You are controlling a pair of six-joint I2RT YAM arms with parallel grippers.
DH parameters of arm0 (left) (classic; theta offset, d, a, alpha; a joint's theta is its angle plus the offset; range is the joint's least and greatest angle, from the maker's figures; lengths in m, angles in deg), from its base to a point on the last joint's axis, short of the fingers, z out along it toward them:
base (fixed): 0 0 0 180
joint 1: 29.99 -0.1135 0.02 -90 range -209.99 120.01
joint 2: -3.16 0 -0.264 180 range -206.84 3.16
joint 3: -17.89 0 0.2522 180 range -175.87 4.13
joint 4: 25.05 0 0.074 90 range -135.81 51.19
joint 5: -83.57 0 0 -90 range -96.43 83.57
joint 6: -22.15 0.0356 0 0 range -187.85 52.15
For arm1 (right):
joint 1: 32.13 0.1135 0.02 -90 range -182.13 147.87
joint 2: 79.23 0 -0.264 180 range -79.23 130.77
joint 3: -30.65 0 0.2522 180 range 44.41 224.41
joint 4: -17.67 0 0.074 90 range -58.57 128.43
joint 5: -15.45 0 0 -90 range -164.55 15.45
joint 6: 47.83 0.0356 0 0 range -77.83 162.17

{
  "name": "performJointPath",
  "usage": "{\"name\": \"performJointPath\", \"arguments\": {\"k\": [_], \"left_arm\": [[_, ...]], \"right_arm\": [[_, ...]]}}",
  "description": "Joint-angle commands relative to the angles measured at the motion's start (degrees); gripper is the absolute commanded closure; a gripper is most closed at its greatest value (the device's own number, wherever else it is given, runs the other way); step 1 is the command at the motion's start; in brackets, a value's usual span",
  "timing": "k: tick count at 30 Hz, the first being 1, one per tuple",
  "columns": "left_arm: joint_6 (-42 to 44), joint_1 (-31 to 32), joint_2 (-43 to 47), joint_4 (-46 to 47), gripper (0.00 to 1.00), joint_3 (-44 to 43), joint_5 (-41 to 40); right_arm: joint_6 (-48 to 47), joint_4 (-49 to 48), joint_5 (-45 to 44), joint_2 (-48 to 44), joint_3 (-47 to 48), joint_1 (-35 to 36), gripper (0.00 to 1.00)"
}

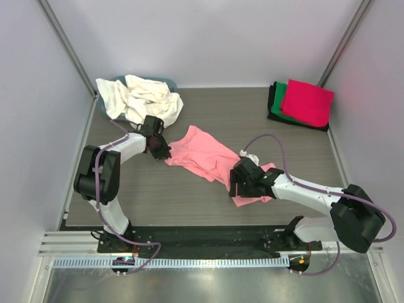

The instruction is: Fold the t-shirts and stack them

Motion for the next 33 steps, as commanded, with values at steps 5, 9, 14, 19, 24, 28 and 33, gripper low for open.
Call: {"name": "performJointPath", "arguments": {"k": [5, 9, 14, 19, 24, 28, 33], "left_arm": [[0.31, 0.16, 7.46, -0.11, 1.00, 4.66, -1.59], [-0.22, 0.16, 10.10, 0.15, 1.00, 8.18, -1.59], [0.31, 0.16, 11.51, 0.42, 1.00, 10.20, -1.77], [0.40, 0.25, 11.42, 0.51, 1.00, 10.56, -1.50], [0.57, 0.16, 11.07, 0.60, 1.00, 11.00, -1.41], [0.75, 0.16, 11.51, 0.51, 1.00, 10.91, -1.07], [0.66, 0.16, 14.49, -2.30, 1.00, 9.42, -0.71]], "right_arm": [[-0.63, 2.19, -9.02, 3.41, 9.92, 3.01, 0.39], [-1.68, 3.42, -9.91, 7.53, 13.96, 3.01, 0.41], [-3.70, 3.51, -13.07, 13.69, 19.06, 3.01, 0.47], [-4.58, 4.12, -17.11, 18.70, 22.49, 2.92, 0.56], [-4.85, 4.12, -17.12, 21.08, 23.46, 2.74, 0.64], [-4.50, 4.12, -17.20, 21.53, 23.02, 2.74, 0.86], [-4.85, 5.87, -18.43, 18.55, 23.28, 2.65, 0.99]]}}
